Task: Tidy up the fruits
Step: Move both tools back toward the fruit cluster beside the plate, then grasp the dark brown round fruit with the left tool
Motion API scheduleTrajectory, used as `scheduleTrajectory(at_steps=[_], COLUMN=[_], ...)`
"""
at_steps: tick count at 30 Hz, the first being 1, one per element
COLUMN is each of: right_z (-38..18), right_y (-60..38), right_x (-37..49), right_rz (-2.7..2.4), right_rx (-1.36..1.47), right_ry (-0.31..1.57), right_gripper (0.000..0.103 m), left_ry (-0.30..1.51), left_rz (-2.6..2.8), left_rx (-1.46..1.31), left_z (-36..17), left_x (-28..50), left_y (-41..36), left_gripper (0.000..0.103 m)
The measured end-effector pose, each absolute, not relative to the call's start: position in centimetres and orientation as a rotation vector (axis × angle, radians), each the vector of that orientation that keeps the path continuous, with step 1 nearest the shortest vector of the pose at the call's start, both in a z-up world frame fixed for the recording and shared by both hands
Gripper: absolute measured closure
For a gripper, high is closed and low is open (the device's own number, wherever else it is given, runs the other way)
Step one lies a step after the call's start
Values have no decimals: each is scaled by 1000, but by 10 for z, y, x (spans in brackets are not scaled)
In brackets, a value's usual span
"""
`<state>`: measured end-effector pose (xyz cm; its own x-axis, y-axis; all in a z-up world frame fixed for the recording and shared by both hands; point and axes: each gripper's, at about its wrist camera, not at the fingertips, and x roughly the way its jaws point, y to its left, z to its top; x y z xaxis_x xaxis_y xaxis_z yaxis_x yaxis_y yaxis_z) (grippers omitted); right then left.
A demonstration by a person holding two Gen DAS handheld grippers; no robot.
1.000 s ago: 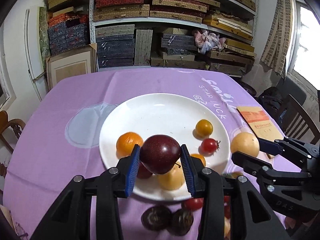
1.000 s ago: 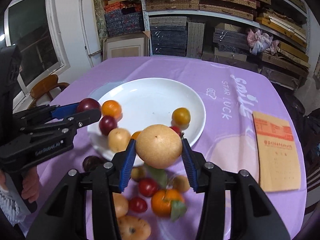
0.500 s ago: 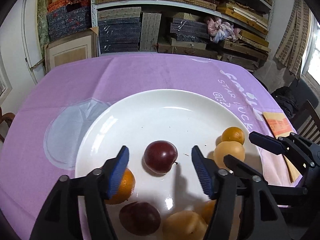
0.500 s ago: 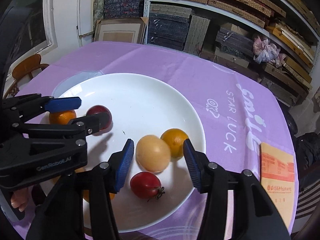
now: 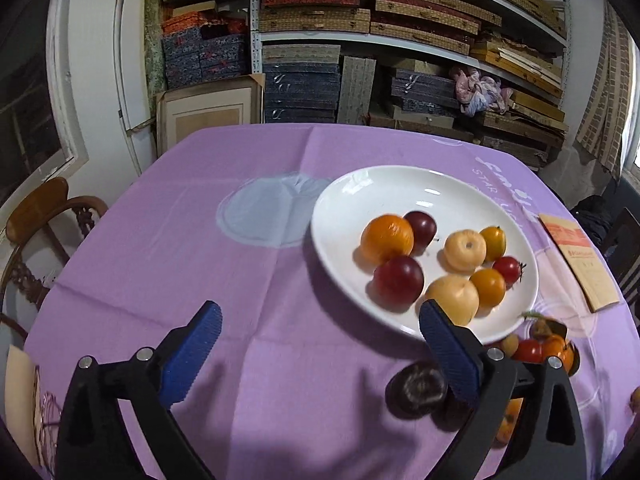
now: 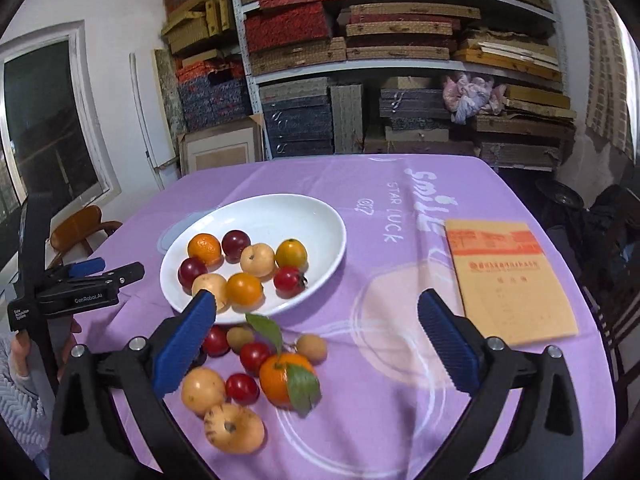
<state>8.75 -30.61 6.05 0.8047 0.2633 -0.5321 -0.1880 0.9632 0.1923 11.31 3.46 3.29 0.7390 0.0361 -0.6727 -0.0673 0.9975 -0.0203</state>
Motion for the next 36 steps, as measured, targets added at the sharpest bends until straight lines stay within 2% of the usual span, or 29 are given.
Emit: scheduleTrajectory(at_steps=[6,13,19,25,29,33,36], right_z=[32,30,31,29,28,27,27], right_y=[-339,-349,-347,-347,-348,-347,-344], right_x=[63,66,69,70,70,71,71], right_rz=[220,236,248,251,248,252,256], right_rx=[318,352,355,362,361,364,349], right_ry=[600,614,621,635,631,636,638], right_gripper=[4,4,4,4,4,4,4], left_ry=[744,783,755,783,903,844,882], left_rz=[72,56,-11,-32,-130,-76,-75], left_rx=[8,43,169,102,-22,95,156], left_z=[11,-5,-8,-12,-20,-19,-26], left_x=[84,92,98,109,115,106,116], left_y=[21,16,-19,-13,7,-1,-16], left_gripper=[3,3,3,3,3,3,3])
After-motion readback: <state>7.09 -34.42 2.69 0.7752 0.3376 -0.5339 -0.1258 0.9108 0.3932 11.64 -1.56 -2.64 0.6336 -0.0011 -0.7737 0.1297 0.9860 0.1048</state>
